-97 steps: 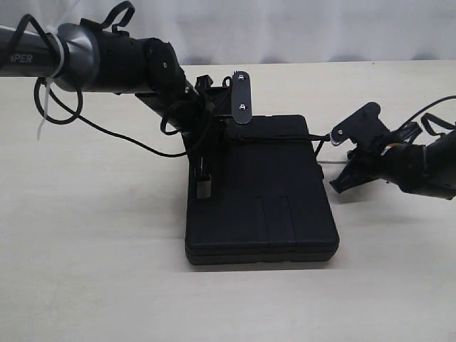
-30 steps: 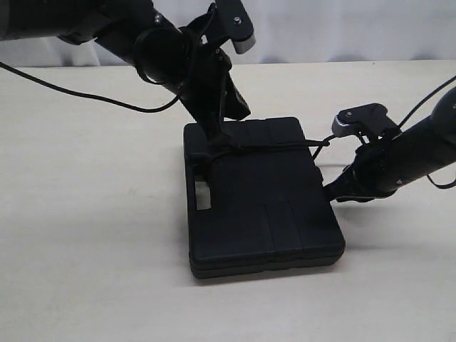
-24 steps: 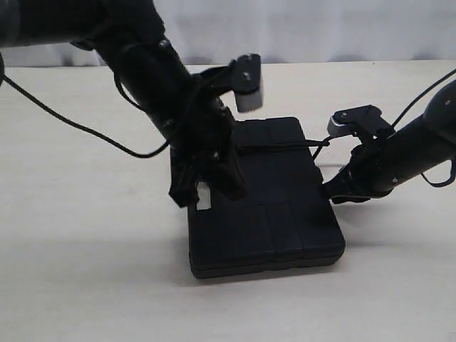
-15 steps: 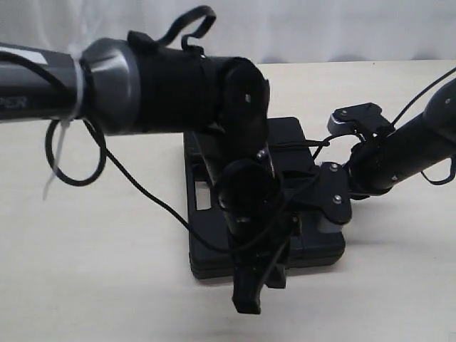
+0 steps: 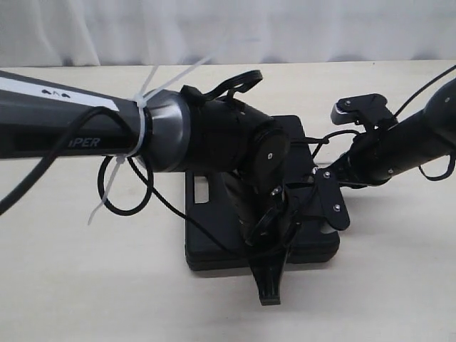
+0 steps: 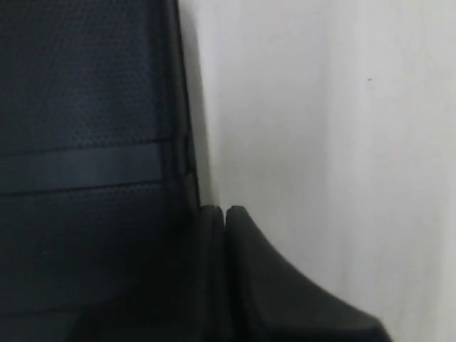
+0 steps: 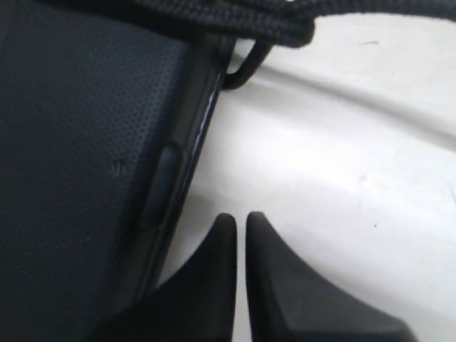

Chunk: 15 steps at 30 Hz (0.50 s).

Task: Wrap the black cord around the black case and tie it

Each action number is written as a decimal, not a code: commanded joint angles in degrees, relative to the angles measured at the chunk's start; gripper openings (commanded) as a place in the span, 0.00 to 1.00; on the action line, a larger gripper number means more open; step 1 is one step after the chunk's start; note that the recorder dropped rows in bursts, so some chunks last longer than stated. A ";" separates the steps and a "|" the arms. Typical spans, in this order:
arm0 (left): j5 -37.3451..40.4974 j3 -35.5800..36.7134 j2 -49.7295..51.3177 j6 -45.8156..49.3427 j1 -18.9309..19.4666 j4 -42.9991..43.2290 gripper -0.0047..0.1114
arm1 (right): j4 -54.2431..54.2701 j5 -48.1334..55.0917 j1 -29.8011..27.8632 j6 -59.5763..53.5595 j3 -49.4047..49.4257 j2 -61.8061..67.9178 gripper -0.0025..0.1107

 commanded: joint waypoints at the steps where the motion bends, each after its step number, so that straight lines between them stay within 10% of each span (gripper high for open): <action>1: -2.30 0.03 0.00 -4.16 0.17 5.00 0.04 | 4.35 -2.33 -0.15 -0.54 -0.92 2.74 0.06; 15: -3.02 0.03 0.00 -4.05 0.17 7.83 0.04 | 14.78 -0.43 7.48 -9.56 -9.40 10.98 0.06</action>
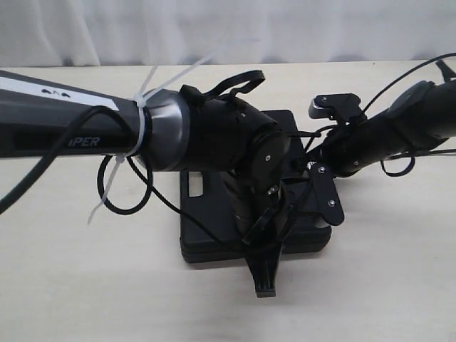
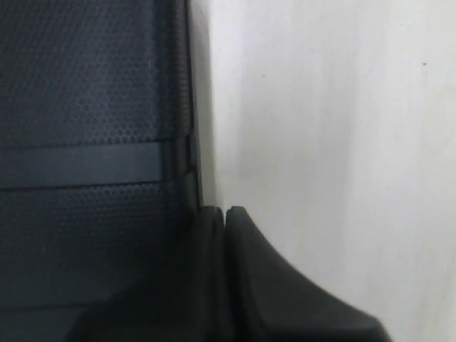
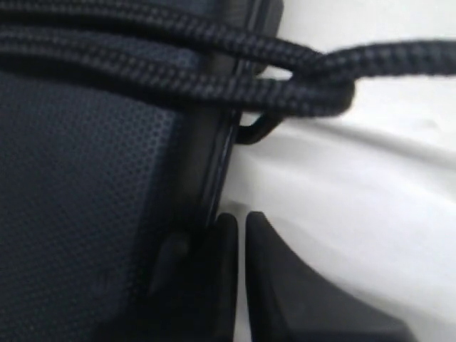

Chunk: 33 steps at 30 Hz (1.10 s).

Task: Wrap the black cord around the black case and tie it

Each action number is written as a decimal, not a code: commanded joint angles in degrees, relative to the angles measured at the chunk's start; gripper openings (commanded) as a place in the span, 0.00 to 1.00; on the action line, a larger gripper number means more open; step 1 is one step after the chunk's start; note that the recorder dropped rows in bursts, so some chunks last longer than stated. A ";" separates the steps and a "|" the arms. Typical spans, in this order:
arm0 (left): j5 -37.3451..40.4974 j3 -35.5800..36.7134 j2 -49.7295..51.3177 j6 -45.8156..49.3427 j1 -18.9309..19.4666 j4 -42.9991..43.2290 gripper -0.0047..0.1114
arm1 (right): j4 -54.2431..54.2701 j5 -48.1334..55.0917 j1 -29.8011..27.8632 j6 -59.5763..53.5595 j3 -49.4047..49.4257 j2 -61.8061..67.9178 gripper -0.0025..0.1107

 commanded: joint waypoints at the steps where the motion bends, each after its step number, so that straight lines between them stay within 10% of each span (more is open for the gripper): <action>1: -2.44 0.03 0.00 -0.54 0.17 4.27 0.04 | 1.41 1.58 5.85 -1.80 -2.10 0.93 0.06; 11: 2.21 0.03 0.00 -10.16 4.29 17.87 0.04 | 0.72 1.35 8.40 -2.23 -3.07 0.93 0.06; 33: 0.46 0.30 -10.81 -11.22 9.10 11.20 0.04 | -2.62 -0.23 7.35 -1.56 1.28 -8.84 0.06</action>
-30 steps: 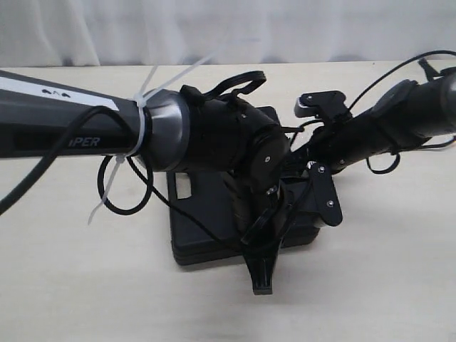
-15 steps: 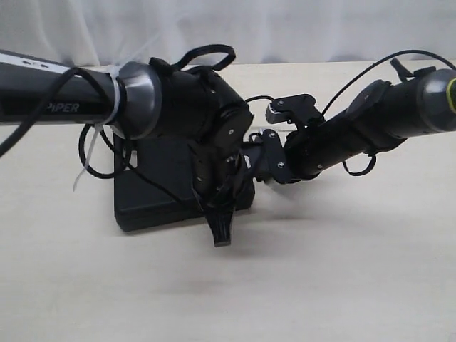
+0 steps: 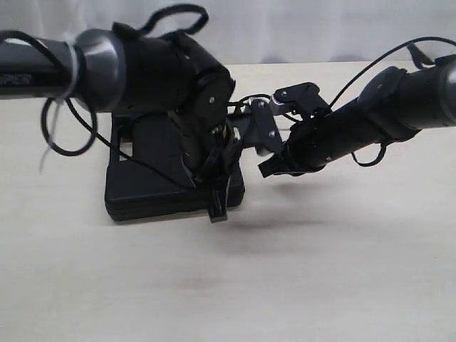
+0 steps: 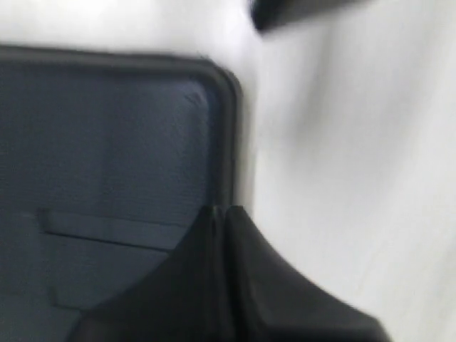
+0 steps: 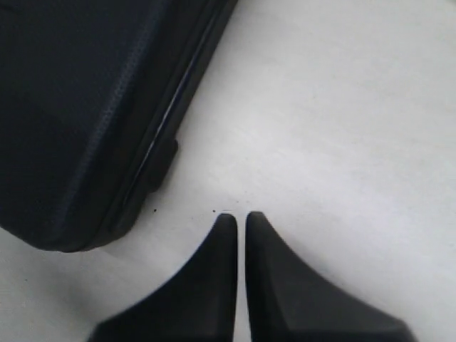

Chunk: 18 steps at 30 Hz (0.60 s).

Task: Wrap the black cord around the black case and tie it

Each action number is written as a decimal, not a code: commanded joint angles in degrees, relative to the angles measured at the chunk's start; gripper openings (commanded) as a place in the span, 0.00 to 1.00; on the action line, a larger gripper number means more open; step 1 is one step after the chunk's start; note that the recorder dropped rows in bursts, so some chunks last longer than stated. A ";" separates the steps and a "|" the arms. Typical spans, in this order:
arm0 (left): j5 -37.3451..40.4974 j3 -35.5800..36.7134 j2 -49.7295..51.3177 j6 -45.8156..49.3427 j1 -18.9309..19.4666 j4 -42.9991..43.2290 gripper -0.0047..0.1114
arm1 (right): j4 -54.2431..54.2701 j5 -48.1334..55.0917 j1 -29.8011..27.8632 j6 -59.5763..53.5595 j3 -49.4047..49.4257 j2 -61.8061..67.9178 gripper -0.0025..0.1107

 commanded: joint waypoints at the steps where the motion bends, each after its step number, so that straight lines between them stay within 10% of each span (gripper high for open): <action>1: -3.57 1.18 -7.16 -3.43 -0.33 -3.80 0.04 | -0.59 -5.35 -0.34 0.60 4.05 -5.96 0.06; 18: -38.63 35.82 -47.34 -18.28 -0.33 -3.95 0.04 | 4.22 -19.31 0.05 0.38 24.27 -29.66 0.06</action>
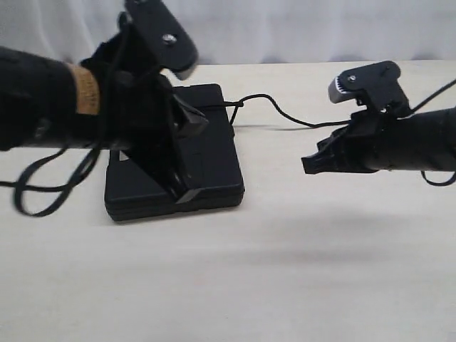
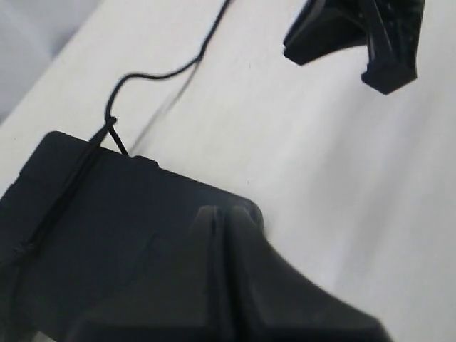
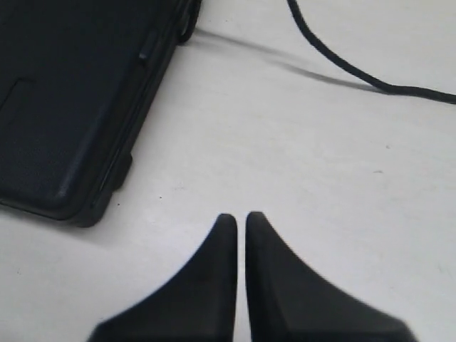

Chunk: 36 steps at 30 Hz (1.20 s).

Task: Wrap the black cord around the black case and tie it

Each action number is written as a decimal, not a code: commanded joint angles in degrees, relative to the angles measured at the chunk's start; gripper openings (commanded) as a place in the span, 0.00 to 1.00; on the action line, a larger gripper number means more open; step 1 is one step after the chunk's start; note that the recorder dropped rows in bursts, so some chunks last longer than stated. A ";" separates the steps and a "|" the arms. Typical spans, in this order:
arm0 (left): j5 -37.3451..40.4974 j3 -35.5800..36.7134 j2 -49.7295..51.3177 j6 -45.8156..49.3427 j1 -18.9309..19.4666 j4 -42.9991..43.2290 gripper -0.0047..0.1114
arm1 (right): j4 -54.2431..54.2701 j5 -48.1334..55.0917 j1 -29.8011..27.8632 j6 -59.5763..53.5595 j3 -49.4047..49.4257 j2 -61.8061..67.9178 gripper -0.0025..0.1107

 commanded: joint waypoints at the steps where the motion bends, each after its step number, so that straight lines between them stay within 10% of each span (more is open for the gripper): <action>1: -7.83 7.29 -11.80 -3.32 -0.33 -0.45 0.04 | 0.76 -3.21 0.05 -0.12 5.45 -7.34 0.06; 19: -15.77 21.30 -46.17 -5.83 -0.33 -4.45 0.04 | 2.54 -3.06 0.05 9.56 22.51 -48.17 0.06; 36: -8.87 23.31 -51.04 -5.94 -0.33 -7.80 0.04 | 2.04 1.73 0.05 9.56 27.67 -78.05 0.06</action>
